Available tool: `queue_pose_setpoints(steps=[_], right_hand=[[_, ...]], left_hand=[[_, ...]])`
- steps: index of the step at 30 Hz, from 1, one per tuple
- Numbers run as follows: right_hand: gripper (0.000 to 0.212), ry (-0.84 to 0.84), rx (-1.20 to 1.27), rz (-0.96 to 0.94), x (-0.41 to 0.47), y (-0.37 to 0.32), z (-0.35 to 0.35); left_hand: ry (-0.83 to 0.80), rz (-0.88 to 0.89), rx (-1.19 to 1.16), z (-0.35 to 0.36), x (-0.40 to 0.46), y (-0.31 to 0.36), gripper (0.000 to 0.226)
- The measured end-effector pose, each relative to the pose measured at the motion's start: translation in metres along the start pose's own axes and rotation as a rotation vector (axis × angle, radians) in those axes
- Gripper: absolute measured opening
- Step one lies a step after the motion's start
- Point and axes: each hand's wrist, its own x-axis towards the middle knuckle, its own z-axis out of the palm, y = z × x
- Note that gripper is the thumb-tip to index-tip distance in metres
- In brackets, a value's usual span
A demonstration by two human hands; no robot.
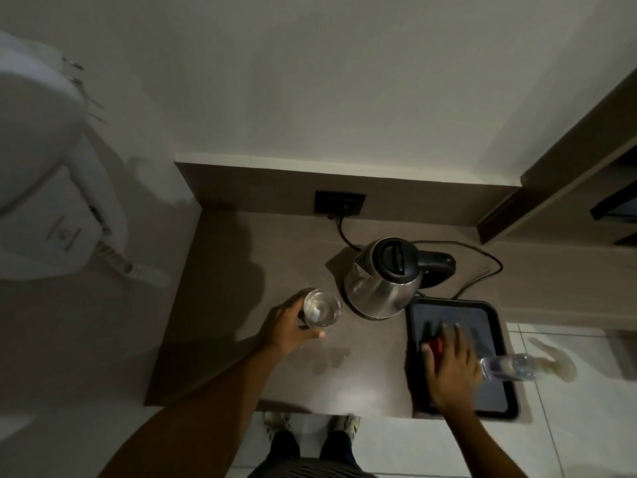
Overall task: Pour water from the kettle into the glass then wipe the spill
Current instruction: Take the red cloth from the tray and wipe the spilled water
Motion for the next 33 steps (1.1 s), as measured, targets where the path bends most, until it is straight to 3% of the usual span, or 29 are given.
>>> queue_pose_setpoints(steps=[5,9,14,18,23,26,29,33], right_hand=[[0.068,-0.141,-0.145,0.073,-0.013,0.024,0.013],[0.066,-0.139,-0.163,0.103,-0.001,0.014,0.004],[0.065,-0.143,-0.096,0.128,0.013,0.008,-0.009],[0.056,0.005,0.009,-0.052,-0.002,-0.016,-0.008],[0.059,-0.041,0.004,-0.235,-0.033,-0.061,0.026],[0.054,-0.052,-0.009,-0.177,-0.038,-0.075,0.052],[0.055,0.05,-0.059,-0.102,-0.042,-0.093,0.076],[0.058,0.156,-0.001,0.166,-0.062,-0.142,0.113]], left_hand=[[-0.039,-0.013,-0.026,0.0,-0.001,0.0,0.092],[-0.056,0.011,0.003,-0.004,-0.007,0.003,0.094],[0.069,0.023,0.139,-0.022,-0.025,-0.017,0.074],[0.114,0.038,0.349,-0.042,-0.036,-0.057,0.079],[0.015,0.1,0.646,-0.052,-0.054,-0.105,0.078],[-0.019,0.125,0.737,-0.051,-0.054,-0.12,0.077],[0.005,0.136,0.771,-0.044,-0.054,-0.125,0.068],[0.052,0.155,0.726,-0.041,-0.055,-0.129,0.06]])
